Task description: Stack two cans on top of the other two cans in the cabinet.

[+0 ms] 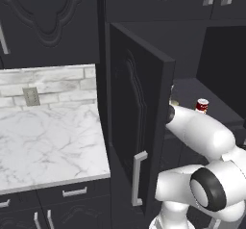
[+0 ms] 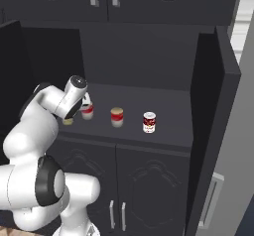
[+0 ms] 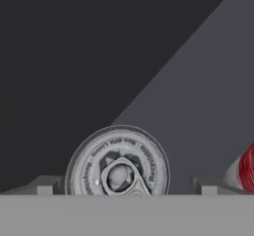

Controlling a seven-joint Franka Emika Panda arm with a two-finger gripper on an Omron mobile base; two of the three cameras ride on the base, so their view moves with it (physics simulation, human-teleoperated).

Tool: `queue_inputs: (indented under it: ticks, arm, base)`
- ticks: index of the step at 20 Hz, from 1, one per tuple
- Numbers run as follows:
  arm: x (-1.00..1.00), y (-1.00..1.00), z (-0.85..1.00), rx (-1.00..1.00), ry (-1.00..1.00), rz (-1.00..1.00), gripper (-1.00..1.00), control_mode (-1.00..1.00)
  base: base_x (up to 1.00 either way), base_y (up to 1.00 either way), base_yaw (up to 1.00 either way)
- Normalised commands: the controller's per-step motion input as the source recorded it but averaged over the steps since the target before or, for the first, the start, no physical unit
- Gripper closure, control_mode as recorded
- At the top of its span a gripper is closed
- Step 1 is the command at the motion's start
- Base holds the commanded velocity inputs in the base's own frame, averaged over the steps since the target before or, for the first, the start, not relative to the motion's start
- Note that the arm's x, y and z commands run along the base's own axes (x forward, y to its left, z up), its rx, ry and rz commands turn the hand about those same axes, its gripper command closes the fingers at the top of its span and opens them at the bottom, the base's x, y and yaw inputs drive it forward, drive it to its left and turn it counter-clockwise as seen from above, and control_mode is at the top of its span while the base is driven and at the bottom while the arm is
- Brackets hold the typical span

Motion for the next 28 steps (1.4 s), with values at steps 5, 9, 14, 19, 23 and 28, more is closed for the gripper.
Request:
queue_inputs:
  ticks: [5,9,14,19,23,28]
  arm:
    - [0.00,0.04,-0.15,0.00,0.00,0.00,-1.00,-1.00]
    - [0.02,0.09,-0.15,0.00,0.00,0.00,-1.00,-1.00]
    - [0.01,0.05,-0.19,0.00,0.01,0.00,1.00,-1.00]
    - [0.00,0.00,-0.13,0.00,0.02,0.00,1.00,-1.00]
    - [-0.09,-0.04,-0.05,0.00,0.00,0.00,1.00,-1.00]
    - [-0.22,-0.12,0.04,0.00,-0.01,0.00,1.00,-1.00]
  base:
    - [0.00,0.00,0.00]
    - [0.00,0.00,0.00]
    - [0.00,0.00,0.00]
    - [0.00,0.00,0.00]
    - [0.00,0.00,0.00]
    - [0.00,0.00,0.00]
